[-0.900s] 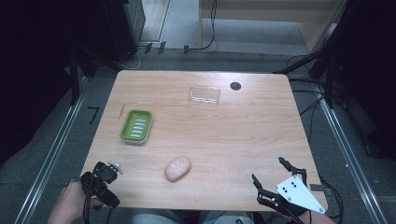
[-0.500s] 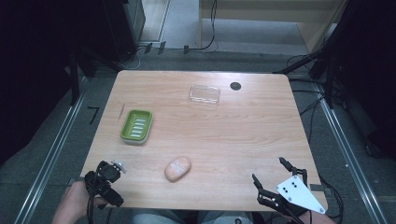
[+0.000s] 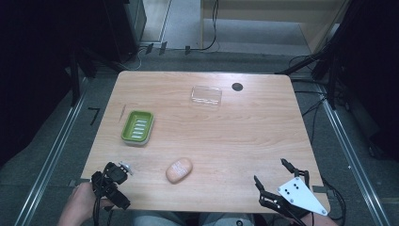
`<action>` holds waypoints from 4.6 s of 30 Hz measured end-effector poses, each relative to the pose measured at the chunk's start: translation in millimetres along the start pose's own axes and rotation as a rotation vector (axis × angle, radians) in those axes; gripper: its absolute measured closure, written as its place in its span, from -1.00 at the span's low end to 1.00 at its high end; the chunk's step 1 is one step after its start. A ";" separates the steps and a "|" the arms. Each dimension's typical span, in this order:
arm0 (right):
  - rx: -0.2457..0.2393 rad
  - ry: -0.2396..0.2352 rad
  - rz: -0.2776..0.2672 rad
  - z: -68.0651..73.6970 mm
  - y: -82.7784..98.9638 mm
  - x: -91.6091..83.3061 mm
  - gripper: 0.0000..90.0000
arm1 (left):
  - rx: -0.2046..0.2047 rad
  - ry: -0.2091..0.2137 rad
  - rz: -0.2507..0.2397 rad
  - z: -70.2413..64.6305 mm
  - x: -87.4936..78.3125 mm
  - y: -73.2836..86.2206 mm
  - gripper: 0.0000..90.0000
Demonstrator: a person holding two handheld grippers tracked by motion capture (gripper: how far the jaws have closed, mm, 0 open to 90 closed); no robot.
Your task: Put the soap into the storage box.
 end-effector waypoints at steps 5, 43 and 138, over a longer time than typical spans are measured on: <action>-0.001 0.001 0.000 0.1 0.0 -0.1 -0.70 | 0.012 -0.004 0.001 -4.8 -0.9 -6.3 -0.89; -0.008 0.000 0.009 -0.2 0.7 1.0 -0.70 | 0.135 -0.009 -0.043 -33.7 -10.9 -59.3 -0.99; 0.011 0.006 0.005 -4.1 1.6 0.4 -0.70 | 0.157 0.003 -0.084 -57.9 8.7 -177.2 -0.27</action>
Point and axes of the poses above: each handheld gripper's, and its own axes: x roughly forward along the jaws, y roughly out of its underside, z roughly to its left, the point moved 7 cm from there along x, roughly forward along the jaws, and after that the axes turned 9 degrees about x, right-handed, at the moved point
